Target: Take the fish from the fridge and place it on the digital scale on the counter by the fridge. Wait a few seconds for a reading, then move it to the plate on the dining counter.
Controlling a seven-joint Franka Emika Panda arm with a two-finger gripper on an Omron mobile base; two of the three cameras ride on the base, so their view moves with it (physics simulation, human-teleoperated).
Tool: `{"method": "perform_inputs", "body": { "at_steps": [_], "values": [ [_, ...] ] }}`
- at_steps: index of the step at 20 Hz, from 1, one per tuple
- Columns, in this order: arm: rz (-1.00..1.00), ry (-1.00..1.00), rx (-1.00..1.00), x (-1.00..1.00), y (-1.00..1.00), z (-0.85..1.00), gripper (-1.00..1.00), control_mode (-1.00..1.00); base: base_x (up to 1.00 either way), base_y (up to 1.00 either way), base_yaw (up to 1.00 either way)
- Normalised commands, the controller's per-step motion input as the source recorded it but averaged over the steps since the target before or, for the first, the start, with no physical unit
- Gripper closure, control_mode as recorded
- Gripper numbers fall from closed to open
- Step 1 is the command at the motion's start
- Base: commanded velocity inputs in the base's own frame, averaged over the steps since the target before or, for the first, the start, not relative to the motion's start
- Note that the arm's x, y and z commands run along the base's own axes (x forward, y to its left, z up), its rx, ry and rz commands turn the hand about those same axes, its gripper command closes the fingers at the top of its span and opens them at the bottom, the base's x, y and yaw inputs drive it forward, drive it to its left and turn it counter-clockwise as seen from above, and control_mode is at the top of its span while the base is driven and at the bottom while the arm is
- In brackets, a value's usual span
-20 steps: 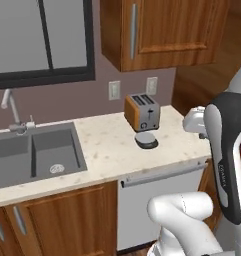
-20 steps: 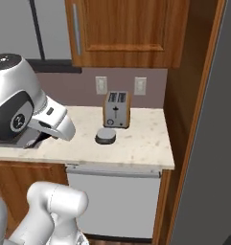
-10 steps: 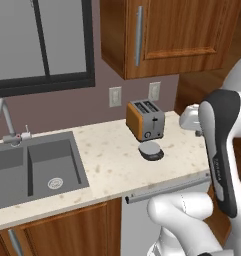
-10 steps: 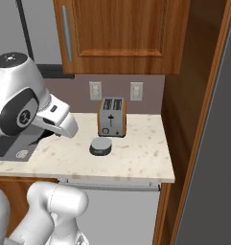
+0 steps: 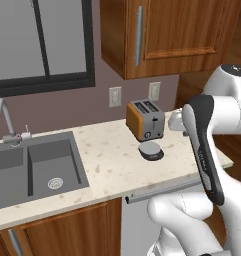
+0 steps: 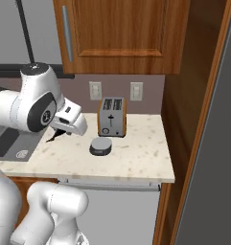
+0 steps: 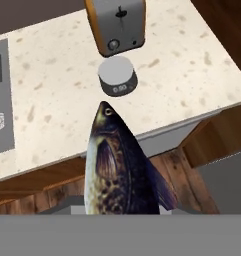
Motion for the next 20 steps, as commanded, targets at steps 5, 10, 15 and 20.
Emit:
{"method": "perform_inputs", "body": {
  "at_steps": [5,10,15,20],
  "values": [
    [0.17,0.0,-0.05,0.64,0.0,-0.65,1.0,-1.0,0.0,0.0,0.0],
    [0.21,0.0,-0.06,0.55,-0.01,-0.57,1.0,-1.0,0.0,0.0,0.0],
    [0.21,0.01,-0.09,0.49,0.0,-0.54,1.0,-1.0,0.0,0.0,0.0],
    [0.17,0.02,-0.06,0.39,0.0,-0.42,1.0,-1.0,0.0,0.0,0.0]
  ]
}}
